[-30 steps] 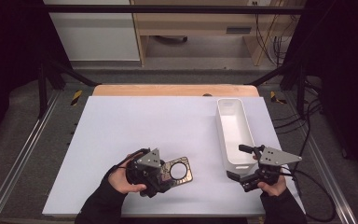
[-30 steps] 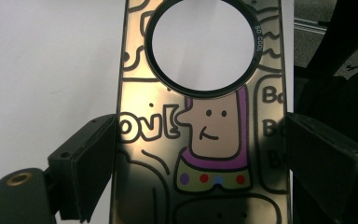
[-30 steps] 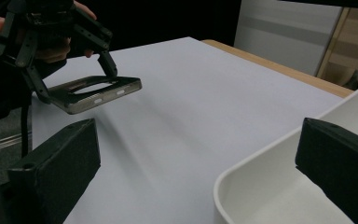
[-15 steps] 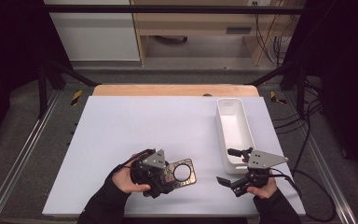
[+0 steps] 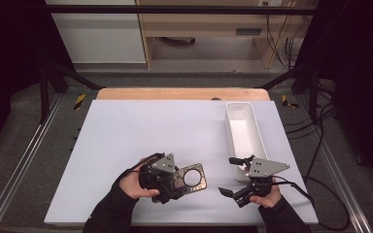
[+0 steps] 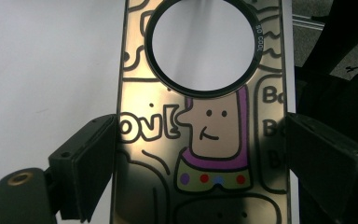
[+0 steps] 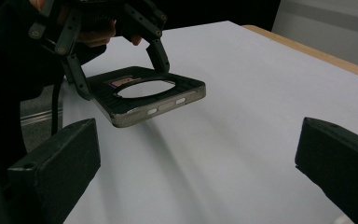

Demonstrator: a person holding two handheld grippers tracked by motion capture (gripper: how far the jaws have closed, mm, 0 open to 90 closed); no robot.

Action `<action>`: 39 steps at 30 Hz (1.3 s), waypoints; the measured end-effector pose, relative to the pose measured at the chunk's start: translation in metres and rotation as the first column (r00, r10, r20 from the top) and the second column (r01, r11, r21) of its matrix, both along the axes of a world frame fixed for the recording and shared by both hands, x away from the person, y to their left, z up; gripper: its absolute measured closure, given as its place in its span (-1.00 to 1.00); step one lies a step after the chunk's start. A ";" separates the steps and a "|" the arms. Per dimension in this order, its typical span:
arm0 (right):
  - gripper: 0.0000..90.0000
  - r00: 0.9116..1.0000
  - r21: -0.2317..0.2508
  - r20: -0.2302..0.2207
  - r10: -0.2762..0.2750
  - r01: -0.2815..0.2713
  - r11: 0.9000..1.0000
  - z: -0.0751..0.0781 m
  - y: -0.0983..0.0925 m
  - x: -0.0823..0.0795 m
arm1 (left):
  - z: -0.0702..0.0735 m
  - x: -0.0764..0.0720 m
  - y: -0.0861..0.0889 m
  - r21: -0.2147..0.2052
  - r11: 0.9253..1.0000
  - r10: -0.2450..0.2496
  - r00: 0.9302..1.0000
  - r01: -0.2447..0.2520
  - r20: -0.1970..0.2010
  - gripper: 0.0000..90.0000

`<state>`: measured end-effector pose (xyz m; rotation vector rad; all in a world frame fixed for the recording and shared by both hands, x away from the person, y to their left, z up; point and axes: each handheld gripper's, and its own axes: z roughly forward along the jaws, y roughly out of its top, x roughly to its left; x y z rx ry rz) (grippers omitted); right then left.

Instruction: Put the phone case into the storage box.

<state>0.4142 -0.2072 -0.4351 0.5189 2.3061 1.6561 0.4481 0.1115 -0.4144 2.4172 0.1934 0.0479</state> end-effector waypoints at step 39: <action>-0.95 0.995 -0.063 -0.003 0.103 -0.103 0.993 0.000 0.039 0.006 | 0.008 -0.001 -0.011 -0.016 0.999 -0.037 0.999 0.037 0.002 -0.75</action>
